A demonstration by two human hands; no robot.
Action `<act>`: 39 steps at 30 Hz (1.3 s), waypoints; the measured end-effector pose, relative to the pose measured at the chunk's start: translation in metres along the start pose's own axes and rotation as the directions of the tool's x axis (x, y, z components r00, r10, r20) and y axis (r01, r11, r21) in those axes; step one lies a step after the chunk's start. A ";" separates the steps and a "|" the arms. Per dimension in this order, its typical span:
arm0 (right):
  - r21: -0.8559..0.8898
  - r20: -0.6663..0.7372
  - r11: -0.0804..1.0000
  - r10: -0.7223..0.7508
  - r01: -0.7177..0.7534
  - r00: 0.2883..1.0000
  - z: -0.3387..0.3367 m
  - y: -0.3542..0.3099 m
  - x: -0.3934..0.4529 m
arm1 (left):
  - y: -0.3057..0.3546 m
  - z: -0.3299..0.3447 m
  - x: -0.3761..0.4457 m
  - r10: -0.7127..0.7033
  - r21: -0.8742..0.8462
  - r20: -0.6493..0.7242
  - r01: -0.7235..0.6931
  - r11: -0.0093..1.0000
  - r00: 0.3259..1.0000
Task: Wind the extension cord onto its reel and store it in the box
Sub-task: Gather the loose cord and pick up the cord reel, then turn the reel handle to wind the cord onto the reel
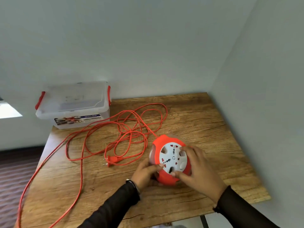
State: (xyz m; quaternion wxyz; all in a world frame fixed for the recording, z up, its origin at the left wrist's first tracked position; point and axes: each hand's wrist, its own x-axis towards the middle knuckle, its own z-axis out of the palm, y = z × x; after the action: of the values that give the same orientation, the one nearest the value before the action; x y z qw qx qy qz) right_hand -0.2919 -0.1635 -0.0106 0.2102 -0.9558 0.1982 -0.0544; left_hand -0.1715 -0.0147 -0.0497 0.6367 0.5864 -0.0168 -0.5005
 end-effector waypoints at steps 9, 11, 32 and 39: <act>-0.395 0.367 0.525 -0.662 0.753 0.654 -0.023 0.030 0.029 | 0.019 -0.005 0.007 0.030 0.300 0.091 -0.056 0.952 0.995; -0.431 0.431 0.386 -0.706 0.816 0.562 -0.025 0.033 0.043 | 0.024 -0.007 0.009 0.038 0.376 0.084 -0.067 0.924 0.996; -0.159 0.106 0.980 -0.104 0.120 0.989 -0.002 -0.002 0.055 | 0.003 0.018 0.015 0.272 0.059 -0.241 -0.265 0.962 0.932; 0.664 0.636 0.262 0.295 -0.700 0.713 -0.001 -0.023 0.054 | -0.008 0.019 0.015 0.306 0.002 -0.236 -0.315 0.949 0.922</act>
State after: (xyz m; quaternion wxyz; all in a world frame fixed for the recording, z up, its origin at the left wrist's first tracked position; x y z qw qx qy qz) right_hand -0.2340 -0.1666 0.0016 0.7100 -0.5741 0.3921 0.1124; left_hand -0.1802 -0.0369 -0.0586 0.7159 0.6195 -0.0253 -0.3211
